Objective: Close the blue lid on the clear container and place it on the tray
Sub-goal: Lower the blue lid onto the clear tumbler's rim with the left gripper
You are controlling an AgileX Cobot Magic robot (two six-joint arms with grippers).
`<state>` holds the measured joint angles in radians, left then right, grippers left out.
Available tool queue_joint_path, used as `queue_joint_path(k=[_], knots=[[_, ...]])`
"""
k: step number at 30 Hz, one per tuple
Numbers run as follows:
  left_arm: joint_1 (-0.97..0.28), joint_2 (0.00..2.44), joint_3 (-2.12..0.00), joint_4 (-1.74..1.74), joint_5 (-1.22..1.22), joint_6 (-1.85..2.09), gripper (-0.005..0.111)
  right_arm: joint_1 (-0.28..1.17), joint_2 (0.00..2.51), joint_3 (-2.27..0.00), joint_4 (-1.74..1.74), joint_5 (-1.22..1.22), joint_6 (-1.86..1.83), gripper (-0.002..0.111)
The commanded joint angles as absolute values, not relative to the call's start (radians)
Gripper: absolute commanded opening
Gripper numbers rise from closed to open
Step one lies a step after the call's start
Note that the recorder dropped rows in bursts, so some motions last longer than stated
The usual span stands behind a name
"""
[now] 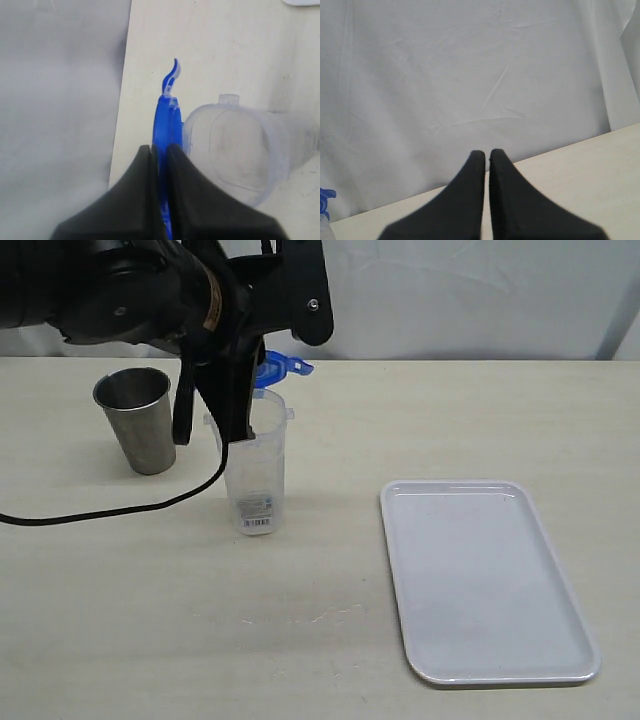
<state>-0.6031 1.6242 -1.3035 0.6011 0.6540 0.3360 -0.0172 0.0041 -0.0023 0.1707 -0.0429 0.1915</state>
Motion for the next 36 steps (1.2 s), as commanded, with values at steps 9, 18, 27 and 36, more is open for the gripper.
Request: queue_joint_path(k=[9,18,27,36], knots=[[-0.606,1.618,-1.3,0.429,0.723,0.426,0.0,-0.02,0.0,0.0,0.168,-0.041,0.178,0.004],[-0.606,1.618,-1.3,0.324,0.749,0.523,0.0,-0.02,0.0,0.0,0.168,-0.041,0.176,0.004],[-0.606,1.618,-1.3,0.301,0.766,0.523,0.0,-0.02,0.0,0.0,0.168,-0.037,0.177,0.004],[-0.604,1.618,-1.3,0.3,0.764,0.523,0.0,-0.02,0.0,0.0,0.168,-0.033,0.177,0.004]])
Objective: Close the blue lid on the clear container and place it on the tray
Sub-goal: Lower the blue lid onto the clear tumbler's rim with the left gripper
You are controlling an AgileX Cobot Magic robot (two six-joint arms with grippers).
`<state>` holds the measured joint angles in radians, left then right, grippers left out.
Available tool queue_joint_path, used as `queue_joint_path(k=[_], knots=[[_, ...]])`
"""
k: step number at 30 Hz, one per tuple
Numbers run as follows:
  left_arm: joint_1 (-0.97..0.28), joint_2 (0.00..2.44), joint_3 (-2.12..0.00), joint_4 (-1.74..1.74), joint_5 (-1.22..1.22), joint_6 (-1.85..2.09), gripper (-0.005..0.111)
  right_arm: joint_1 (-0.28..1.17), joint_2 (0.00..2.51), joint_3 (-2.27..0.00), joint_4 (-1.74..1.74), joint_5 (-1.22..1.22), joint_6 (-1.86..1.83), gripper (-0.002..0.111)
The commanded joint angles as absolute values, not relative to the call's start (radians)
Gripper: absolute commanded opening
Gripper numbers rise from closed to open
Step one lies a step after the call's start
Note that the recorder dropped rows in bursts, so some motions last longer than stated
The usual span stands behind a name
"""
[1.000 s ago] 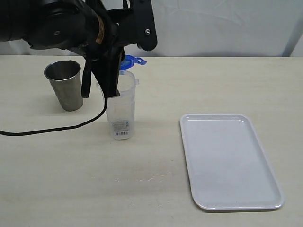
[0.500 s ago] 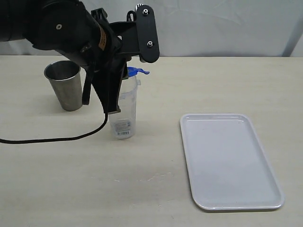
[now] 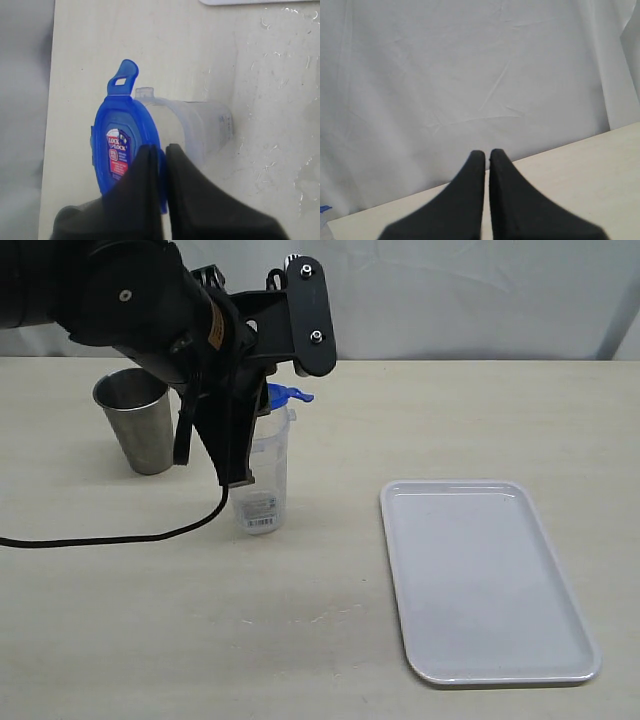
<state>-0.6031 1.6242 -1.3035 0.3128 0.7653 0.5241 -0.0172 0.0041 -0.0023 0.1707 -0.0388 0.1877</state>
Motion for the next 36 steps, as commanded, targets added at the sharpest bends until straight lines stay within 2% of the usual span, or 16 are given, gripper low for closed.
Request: queue_joint_path(k=[1,36], knots=[[-0.604,1.618,-1.3,0.3,0.761,0.523,0.0,-0.02,0.0,0.0,0.168,-0.033,0.177,0.004],[-0.604,1.664,-1.3,0.255,0.791,0.528,0.0,-0.02,0.0,0.0,0.168,-0.033,0.177,0.004]])
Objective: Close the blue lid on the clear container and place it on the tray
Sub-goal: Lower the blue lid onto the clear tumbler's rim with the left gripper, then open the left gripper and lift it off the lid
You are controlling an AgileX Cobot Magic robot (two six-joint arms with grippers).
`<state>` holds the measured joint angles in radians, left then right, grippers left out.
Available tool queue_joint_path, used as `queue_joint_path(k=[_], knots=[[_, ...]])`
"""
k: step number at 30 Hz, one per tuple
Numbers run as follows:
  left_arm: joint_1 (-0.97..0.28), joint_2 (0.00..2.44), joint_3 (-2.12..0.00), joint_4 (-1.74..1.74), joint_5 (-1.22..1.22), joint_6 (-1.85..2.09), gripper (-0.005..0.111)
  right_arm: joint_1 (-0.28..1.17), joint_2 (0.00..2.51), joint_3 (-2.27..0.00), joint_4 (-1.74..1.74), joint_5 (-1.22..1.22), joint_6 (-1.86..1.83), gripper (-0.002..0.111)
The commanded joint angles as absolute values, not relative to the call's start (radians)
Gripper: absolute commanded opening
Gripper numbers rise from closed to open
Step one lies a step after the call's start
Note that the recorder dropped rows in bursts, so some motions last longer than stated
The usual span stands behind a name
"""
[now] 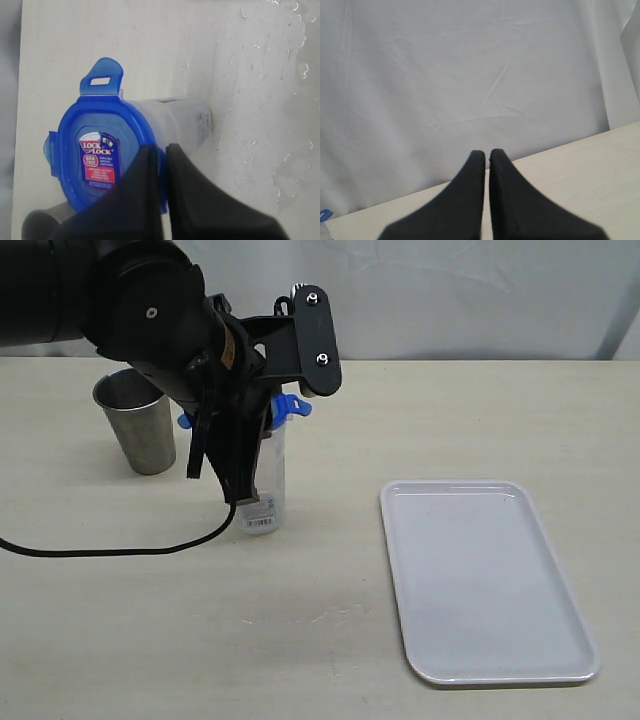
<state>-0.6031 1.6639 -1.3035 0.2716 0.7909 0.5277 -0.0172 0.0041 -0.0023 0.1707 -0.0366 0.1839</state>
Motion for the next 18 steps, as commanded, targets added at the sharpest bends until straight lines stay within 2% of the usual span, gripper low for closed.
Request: queue_joint_path(k=[1,5,13,18], knots=[[-0.604,1.664,-1.3,0.255,0.791,0.528,0.0,-0.02,0.0,0.0,0.168,-0.033,0.177,0.004],[-0.604,1.664,-1.3,0.26,0.792,0.53,0.003,-0.02,0.0,0.0,0.168,-0.033,0.177,0.004],[-0.604,1.664,-1.3,0.26,0.792,0.534,0.036,-0.02,0.0,0.0,0.168,-0.033,0.177,0.004],[-0.604,1.664,-1.3,0.258,0.794,0.534,0.041,-0.02,0.0,0.0,0.168,-0.033,0.177,0.004]])
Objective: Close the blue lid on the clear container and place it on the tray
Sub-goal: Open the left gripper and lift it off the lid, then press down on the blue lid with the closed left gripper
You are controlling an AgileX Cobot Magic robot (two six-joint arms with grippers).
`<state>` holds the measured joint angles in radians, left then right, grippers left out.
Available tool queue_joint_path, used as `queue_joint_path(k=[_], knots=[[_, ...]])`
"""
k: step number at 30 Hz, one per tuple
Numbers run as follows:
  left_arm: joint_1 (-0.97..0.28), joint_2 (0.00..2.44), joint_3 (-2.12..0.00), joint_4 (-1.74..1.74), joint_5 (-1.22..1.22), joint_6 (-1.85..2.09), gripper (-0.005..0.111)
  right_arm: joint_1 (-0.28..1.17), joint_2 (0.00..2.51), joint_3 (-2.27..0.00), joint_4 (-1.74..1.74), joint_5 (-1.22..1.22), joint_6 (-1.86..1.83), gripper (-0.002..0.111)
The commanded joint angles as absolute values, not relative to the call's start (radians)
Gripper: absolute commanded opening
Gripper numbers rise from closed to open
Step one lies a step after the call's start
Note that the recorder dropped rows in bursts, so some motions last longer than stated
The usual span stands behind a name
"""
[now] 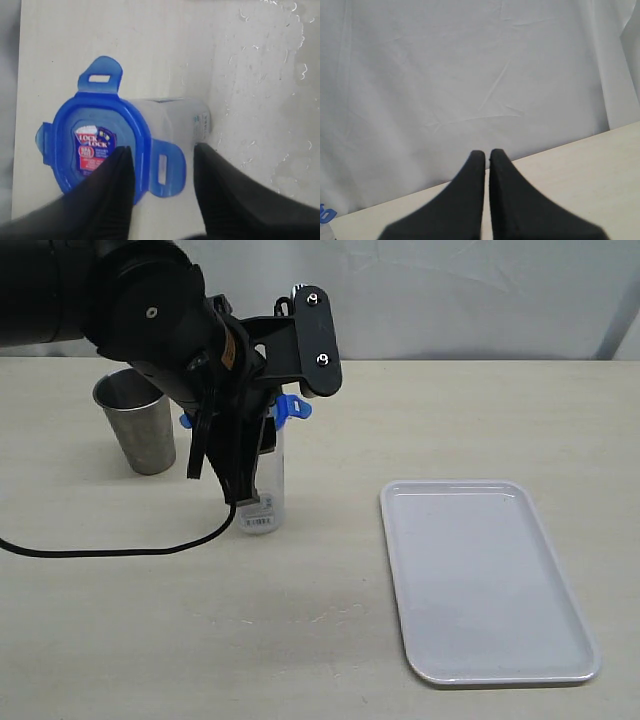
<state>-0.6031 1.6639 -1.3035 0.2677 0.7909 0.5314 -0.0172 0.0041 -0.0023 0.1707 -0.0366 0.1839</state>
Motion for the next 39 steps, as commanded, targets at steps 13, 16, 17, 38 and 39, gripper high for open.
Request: queue_joint_path(k=[13,16,17,38,39], knots=[[-0.606,1.629,-1.3,0.219,0.792,0.567,0.041,-0.02,0.0,0.0,0.168,-0.031,0.177,0.004],[-0.606,1.604,-1.3,0.212,0.786,0.567,0.041,-0.02,0.0,0.0,0.168,-0.031,0.177,0.004],[-0.606,1.59,-1.3,0.21,0.78,0.567,0.04,-0.02,0.0,0.0,0.168,-0.031,0.177,0.004],[-0.27,1.508,-1.198,-0.462,0.478,0.727,0.0,-0.02,0.013,-0.057,0.176,-0.019,0.172,0.004],[-0.248,1.508,-1.198,-0.6,0.495,0.806,0.0,-0.02,0.045,-0.084,0.196,-0.019,0.172,0.004]])
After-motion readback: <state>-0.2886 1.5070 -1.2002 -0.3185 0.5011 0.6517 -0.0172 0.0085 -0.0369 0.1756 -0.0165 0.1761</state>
